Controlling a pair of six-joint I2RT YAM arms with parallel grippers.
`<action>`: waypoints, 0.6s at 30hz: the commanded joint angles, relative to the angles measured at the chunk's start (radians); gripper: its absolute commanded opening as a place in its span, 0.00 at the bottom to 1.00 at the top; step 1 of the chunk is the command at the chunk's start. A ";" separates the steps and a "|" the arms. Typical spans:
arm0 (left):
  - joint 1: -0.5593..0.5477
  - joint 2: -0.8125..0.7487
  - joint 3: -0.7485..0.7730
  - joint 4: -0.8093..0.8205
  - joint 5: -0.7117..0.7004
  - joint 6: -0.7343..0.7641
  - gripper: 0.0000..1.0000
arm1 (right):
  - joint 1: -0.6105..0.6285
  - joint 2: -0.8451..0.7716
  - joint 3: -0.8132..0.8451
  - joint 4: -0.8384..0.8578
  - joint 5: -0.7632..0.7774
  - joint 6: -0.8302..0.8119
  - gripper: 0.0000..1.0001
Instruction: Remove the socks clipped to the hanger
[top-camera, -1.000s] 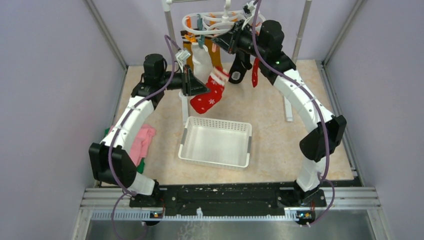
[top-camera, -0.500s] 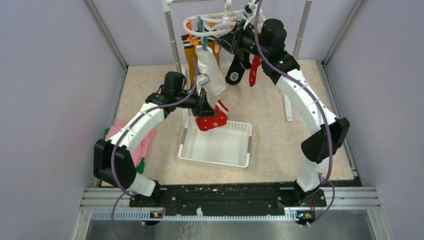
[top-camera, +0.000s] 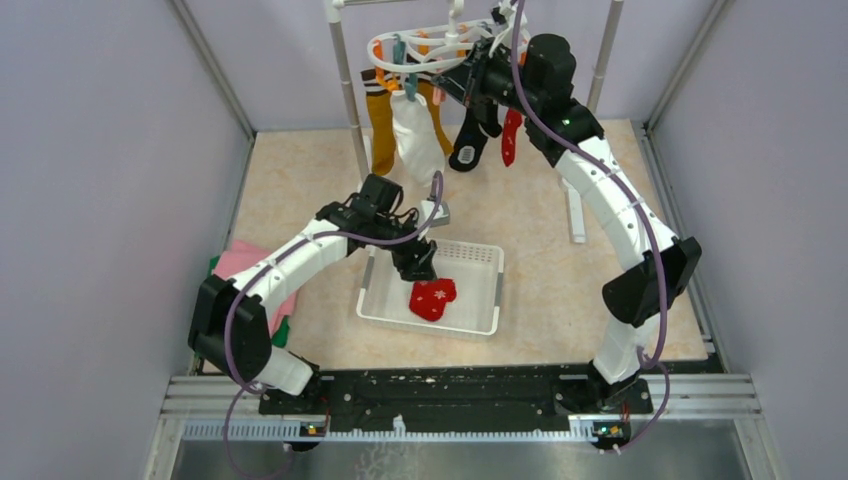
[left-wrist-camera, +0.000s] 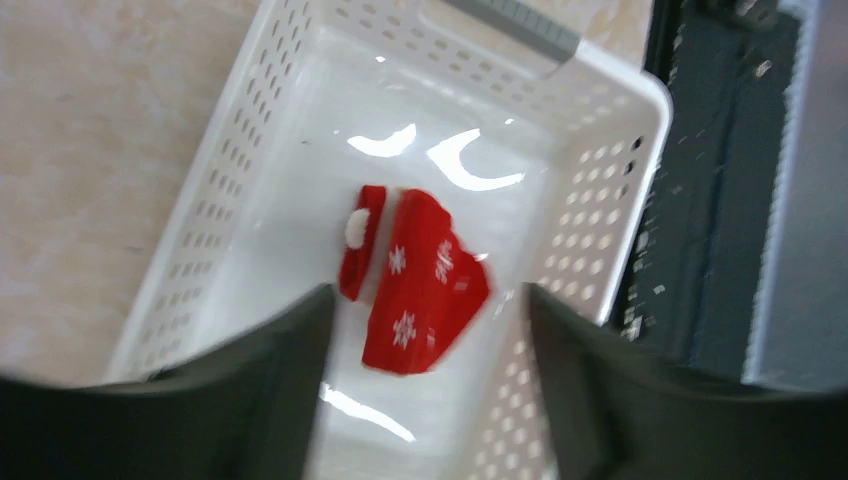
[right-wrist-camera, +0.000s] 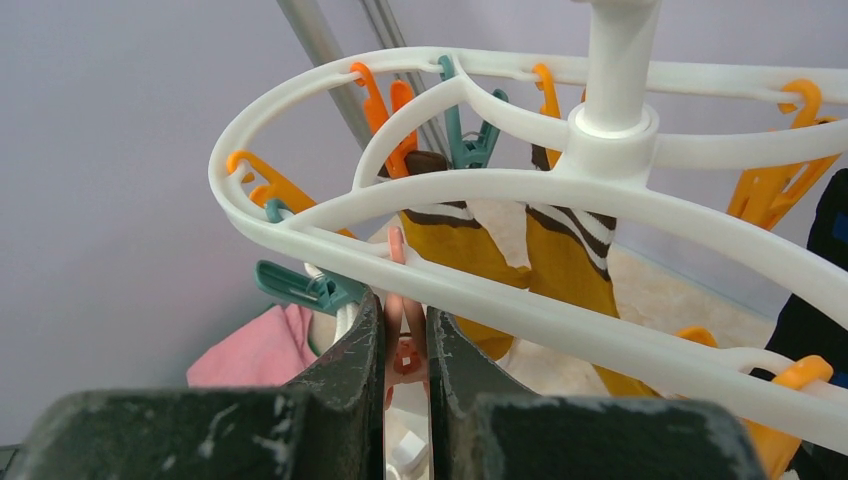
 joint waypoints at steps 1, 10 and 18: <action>0.003 -0.038 0.006 -0.026 -0.070 0.098 0.95 | -0.008 -0.051 0.051 0.003 0.010 -0.014 0.00; 0.130 -0.119 0.218 -0.018 -0.106 -0.077 0.99 | -0.010 -0.058 0.043 -0.017 0.021 -0.029 0.00; 0.315 -0.020 0.400 0.159 0.132 -0.273 0.99 | -0.034 -0.105 0.001 -0.034 0.024 -0.011 0.00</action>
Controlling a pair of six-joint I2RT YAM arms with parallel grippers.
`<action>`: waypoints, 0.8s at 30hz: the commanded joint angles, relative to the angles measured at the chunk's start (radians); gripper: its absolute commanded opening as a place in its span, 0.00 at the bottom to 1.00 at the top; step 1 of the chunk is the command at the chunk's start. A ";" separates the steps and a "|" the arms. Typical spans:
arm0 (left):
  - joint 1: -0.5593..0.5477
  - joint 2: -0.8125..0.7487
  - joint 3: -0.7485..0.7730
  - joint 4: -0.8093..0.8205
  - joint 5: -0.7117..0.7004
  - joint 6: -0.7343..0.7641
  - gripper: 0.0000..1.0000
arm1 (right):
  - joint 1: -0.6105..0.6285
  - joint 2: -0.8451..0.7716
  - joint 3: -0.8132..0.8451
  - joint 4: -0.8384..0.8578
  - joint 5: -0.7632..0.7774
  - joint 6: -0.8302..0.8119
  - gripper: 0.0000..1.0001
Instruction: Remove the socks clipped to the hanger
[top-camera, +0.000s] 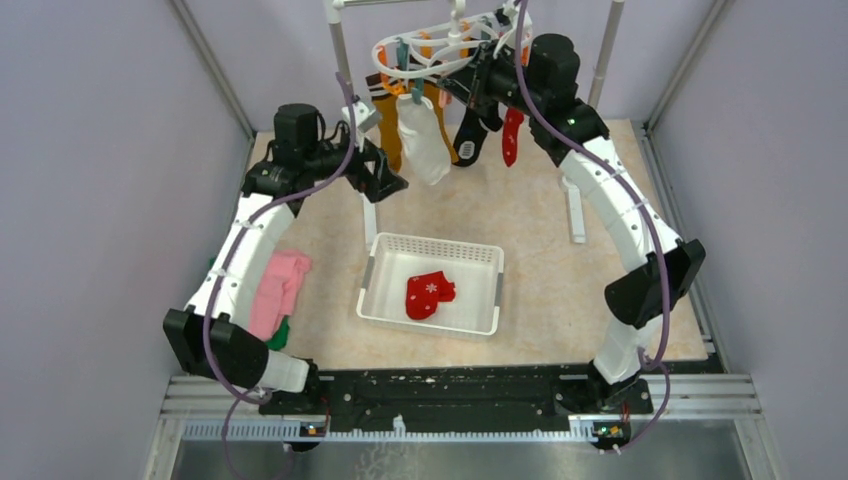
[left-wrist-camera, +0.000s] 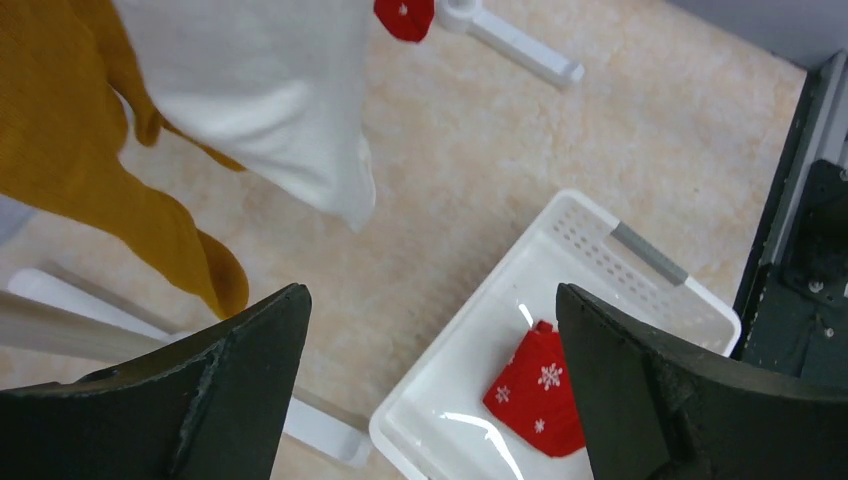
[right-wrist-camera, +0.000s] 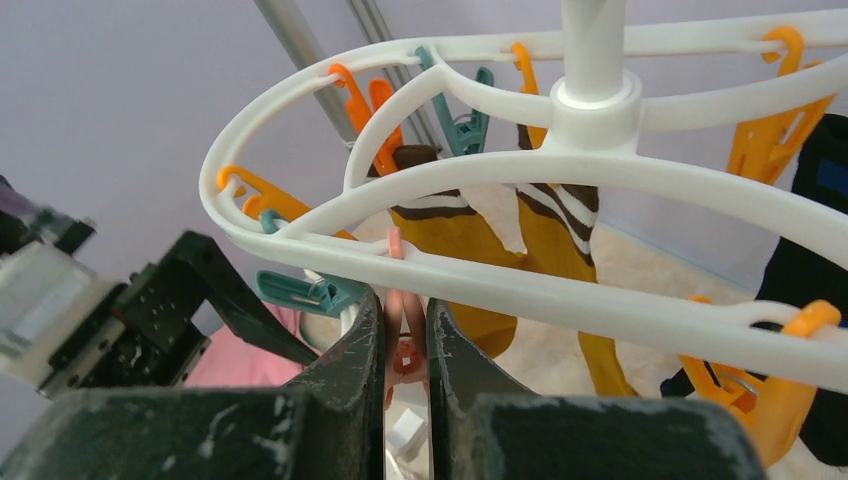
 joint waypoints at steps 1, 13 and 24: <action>0.013 0.056 0.072 0.151 0.125 -0.123 0.99 | -0.028 -0.108 -0.007 0.017 0.010 -0.002 0.00; 0.022 0.230 0.181 0.380 0.319 -0.327 0.99 | -0.064 -0.138 -0.001 -0.045 -0.037 -0.001 0.00; 0.005 0.201 0.031 0.695 0.439 -0.536 0.99 | -0.065 -0.132 -0.017 -0.043 -0.062 0.024 0.00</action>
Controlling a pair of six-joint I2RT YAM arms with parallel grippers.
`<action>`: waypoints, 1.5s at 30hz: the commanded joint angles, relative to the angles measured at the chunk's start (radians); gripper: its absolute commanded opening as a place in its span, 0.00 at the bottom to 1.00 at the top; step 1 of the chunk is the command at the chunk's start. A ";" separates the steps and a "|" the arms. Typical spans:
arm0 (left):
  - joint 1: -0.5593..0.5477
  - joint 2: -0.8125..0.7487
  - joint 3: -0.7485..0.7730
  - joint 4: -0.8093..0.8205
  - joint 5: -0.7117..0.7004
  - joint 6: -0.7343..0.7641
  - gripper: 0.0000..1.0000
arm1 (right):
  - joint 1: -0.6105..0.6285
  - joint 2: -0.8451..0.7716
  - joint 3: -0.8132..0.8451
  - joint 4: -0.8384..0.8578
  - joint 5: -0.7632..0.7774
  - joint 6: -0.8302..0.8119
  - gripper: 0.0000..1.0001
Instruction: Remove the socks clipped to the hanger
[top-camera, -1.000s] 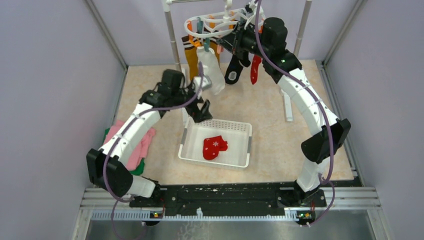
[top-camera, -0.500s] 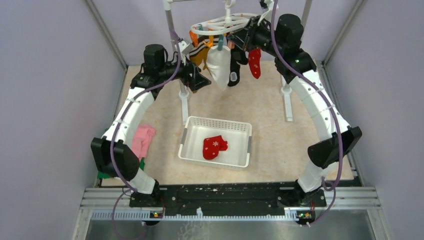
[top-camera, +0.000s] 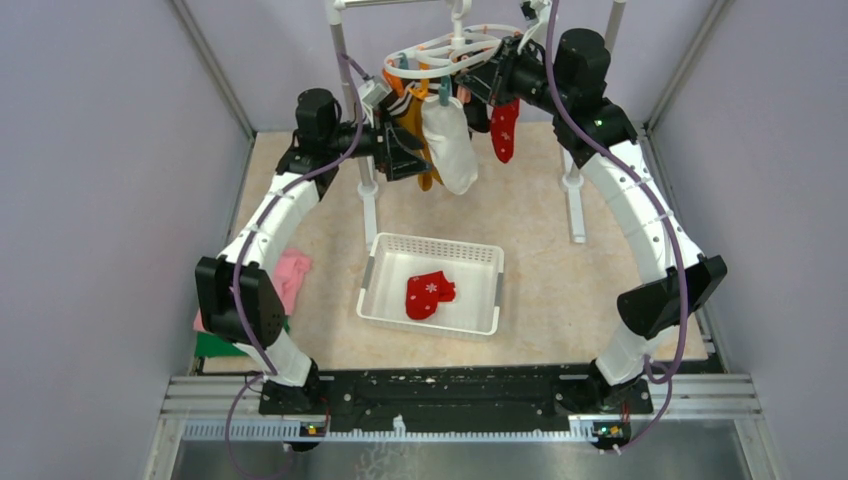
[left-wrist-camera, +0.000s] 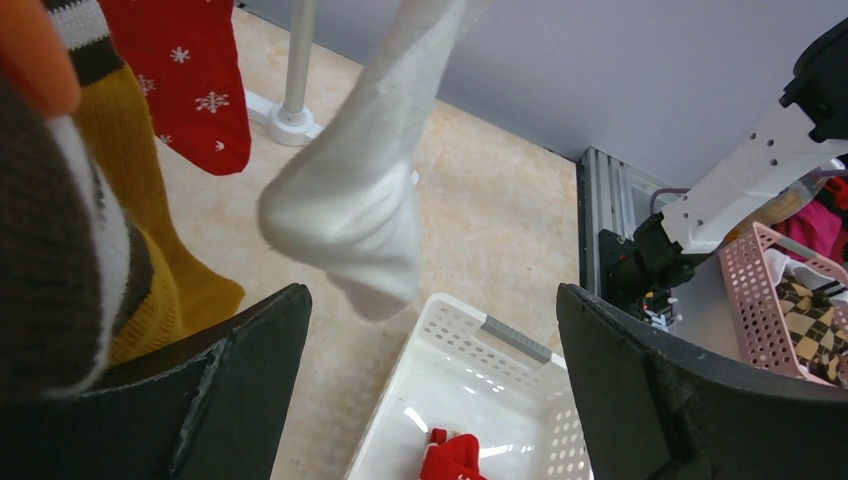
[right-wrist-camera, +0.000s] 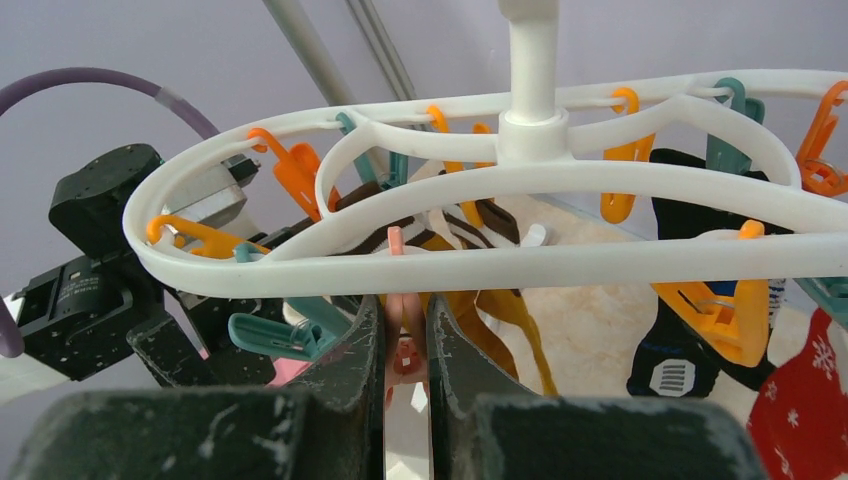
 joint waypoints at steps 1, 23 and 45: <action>-0.012 -0.013 0.002 0.164 0.019 -0.069 0.99 | -0.007 -0.040 0.005 0.027 -0.026 0.020 0.00; -0.028 0.071 -0.083 0.419 -0.008 -0.373 0.99 | -0.007 -0.032 0.020 0.043 -0.061 0.060 0.00; -0.033 -0.015 -0.096 0.340 -0.116 -0.389 0.08 | -0.008 -0.222 -0.214 0.063 0.110 0.029 0.87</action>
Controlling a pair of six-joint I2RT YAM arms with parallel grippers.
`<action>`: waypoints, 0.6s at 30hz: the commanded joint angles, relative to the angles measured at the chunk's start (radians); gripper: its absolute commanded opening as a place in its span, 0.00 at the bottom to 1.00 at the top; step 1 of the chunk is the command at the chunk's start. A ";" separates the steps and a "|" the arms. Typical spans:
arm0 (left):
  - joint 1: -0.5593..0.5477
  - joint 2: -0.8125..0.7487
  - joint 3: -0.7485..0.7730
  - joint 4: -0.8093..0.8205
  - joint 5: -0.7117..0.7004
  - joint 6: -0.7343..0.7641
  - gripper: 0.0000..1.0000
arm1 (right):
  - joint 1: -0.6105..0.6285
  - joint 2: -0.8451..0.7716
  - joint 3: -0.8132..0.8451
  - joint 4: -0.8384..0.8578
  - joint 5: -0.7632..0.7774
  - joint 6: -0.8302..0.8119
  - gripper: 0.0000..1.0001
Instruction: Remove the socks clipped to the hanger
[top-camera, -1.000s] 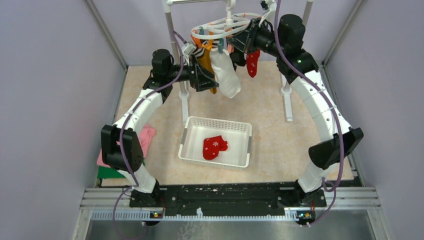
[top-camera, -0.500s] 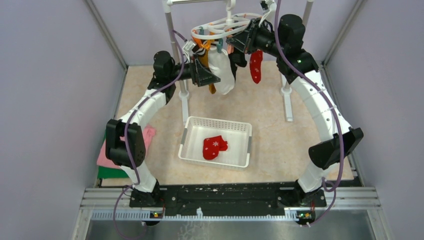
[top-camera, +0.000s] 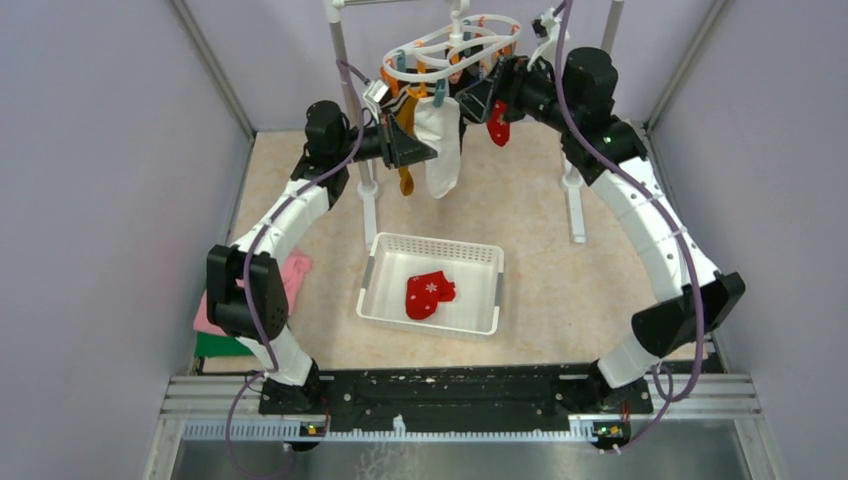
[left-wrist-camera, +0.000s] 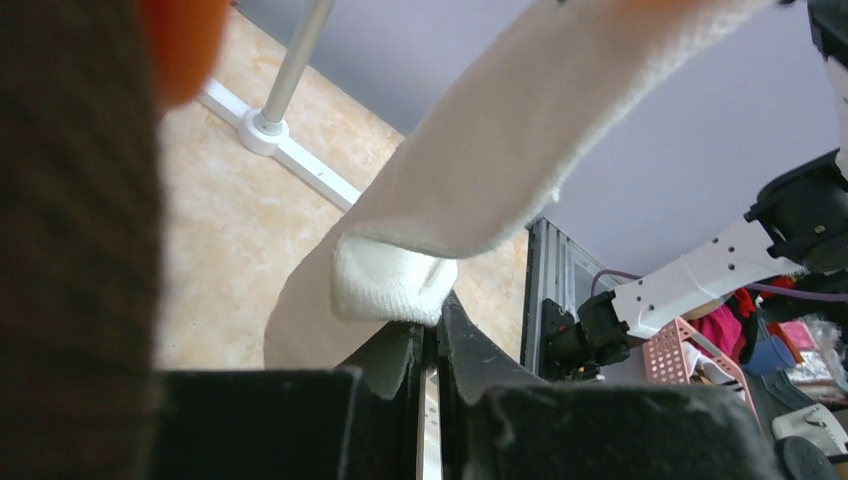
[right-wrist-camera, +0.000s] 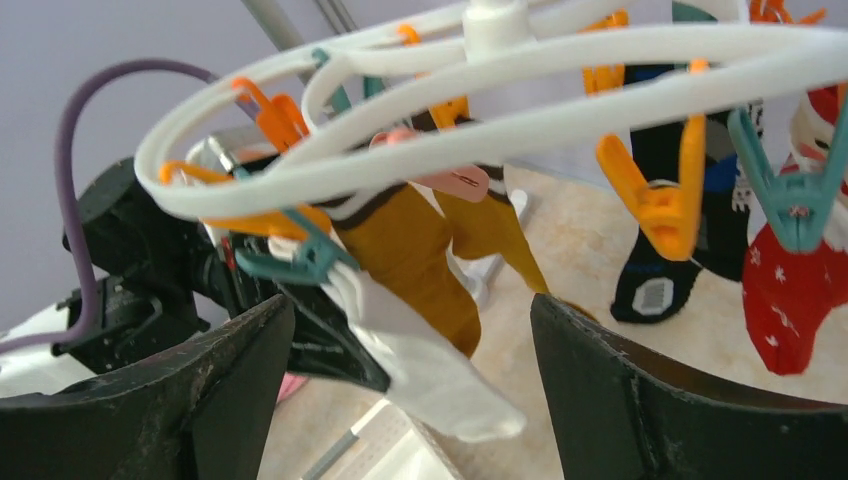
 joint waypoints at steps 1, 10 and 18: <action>-0.005 -0.061 0.024 -0.013 -0.024 0.024 0.08 | -0.007 -0.164 -0.132 0.079 0.045 -0.003 0.87; -0.005 -0.085 0.044 -0.027 -0.011 -0.014 0.09 | -0.006 -0.162 -0.126 0.151 -0.230 0.000 0.87; -0.005 -0.088 0.047 -0.039 0.012 -0.051 0.10 | -0.007 -0.022 -0.004 0.202 -0.480 0.056 0.81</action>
